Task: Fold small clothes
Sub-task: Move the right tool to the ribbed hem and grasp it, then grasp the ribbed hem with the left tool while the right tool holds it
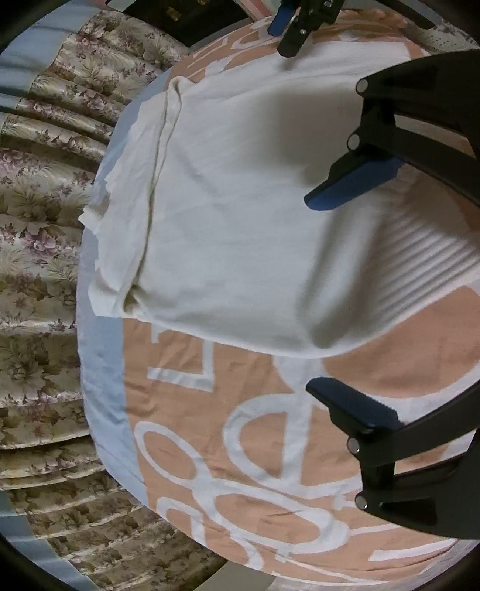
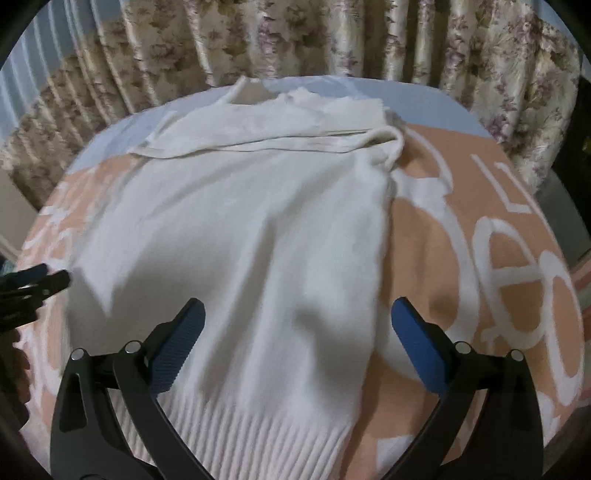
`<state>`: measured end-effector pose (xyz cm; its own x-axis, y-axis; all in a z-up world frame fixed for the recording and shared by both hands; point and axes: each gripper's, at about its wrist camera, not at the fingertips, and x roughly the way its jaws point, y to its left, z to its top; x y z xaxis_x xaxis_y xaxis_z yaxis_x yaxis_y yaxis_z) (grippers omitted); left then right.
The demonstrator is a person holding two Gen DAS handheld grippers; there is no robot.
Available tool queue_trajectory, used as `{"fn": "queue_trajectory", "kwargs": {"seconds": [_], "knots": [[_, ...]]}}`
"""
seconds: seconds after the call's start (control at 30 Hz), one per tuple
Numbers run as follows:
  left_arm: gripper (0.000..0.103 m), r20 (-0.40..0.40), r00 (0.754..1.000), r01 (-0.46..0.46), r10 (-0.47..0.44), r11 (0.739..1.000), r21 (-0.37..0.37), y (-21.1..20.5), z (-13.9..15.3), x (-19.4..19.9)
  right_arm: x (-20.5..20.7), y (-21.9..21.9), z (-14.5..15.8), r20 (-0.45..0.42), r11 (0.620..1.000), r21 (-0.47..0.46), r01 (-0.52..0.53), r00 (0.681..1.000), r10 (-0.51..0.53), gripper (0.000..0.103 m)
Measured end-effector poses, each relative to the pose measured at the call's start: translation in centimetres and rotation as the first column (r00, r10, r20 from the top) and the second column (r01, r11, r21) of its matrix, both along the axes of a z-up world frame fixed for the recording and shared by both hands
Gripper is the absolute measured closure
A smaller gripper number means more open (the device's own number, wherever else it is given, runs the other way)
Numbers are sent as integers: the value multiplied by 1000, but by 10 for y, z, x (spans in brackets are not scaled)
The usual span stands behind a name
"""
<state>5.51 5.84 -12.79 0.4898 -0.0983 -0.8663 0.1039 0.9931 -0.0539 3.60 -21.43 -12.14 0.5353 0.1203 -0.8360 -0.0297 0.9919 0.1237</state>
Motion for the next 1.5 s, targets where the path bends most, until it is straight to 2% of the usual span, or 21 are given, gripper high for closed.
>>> {"fn": "queue_trajectory", "kwargs": {"seconds": [0.1, 0.17, 0.2, 0.23, 0.33, 0.4, 0.43, 0.47, 0.5, 0.53, 0.67, 0.73, 0.83, 0.97, 1.1, 1.17, 1.2, 1.27, 1.4, 1.47, 1.5], "knots": [[11, -21, 1000, 15, -15, 1000, -6, 1, -1, -3, -7, -4, 2, 26, 999, -50, 8, 1000, -7, 3], [11, -26, 1000, 17, -17, 1000, -7, 0, -2, -2, -4, -12, -2, -4, 1000, -24, 18, 1000, -19, 5], [11, -28, 999, 16, -16, 1000, -9, 0, -2, -1, -2, -19, -7, -28, 1000, 11, 26, 999, -25, 11], [11, -29, 999, 16, -16, 1000, -15, 0, -2, -1, -2, -24, -10, -49, 999, 31, 34, 998, -33, 23], [11, -38, 999, 23, -24, 1000, -22, -2, -4, -3, -3, -36, -26, -119, 993, 97, 63, 992, -52, 41], [11, -34, 999, 37, -37, 999, -7, -3, -4, -8, -6, -39, -34, -149, 989, 127, 70, 988, -51, 44], [11, -33, 998, 48, -48, 999, 0, -3, -4, -12, -9, -39, -33, -143, 989, 129, 67, 989, -48, 49], [11, -33, 998, 56, -56, 998, 8, -4, -5, -15, -11, -37, -33, -137, 991, 124, 56, 990, -39, 58], [11, -34, 998, 62, -61, 998, 15, -4, -7, -20, -12, -35, -32, -135, 992, 118, 36, 991, -20, 88], [11, -37, 997, 64, -63, 998, 14, -3, -8, -23, -14, -32, -31, -123, 994, 111, 9, 992, 5, 92], [11, -60, 997, 54, -54, 998, 7, 3, -12, -39, -25, -25, -13, -28, 999, -32, -27, 999, 26, 92], [11, -71, 996, 54, -53, 998, 15, 7, -15, -46, -27, -25, -10, -24, 997, -72, -35, 999, 33, 92], [11, -97, 993, 66, -65, 998, 11, 7, -21, -53, -28, -28, -10, -14, 994, -106, -28, 1000, 27, 92], [11, -121, 986, 115, -118, 993, -32, -4, -29, -54, -24, -29, -13, -16, 991, -133, -30, 999, 28, 92], [14, -104, 984, 149, -148, 989, -2, -21, -33, -43, -16, -26, -8, 4, 990, -137, -19, 1000, 20, 92], [36, -94, 981, 173, -172, 985, -3, -27, -32, -38, -13, -25, -4, 15, 990, -143, -20, 1000, 22, 92], [43, -87, 978, 189, -189, 982, -2, -30, -31, -36, -12, -25, -3, 19, 989, -144, -18, 1000, 21, 92], [85, -79, 974, 212, -212, 977, -8, -34, -28, -33, -10, -25, -1, 28, 990, -142, -12, 999, 17, 92], [88, -68, 969, 237, -236, 972, 1, -38, -15, -29, -10, -24, -2, 23, 991, -135, -13, 1000, 16, 91], [88, -56, 969, 243, -242, 970, 8, -37, -9, -31, -12, -25, -2, 15, 993, -121, -18, 1000, 20, 87], [88, -50, 969, 243, -243, 970, 7, -36, -6, -32, -14, -27, -2, 6, 994, -108, -21, 1000, 22, 80]]}}
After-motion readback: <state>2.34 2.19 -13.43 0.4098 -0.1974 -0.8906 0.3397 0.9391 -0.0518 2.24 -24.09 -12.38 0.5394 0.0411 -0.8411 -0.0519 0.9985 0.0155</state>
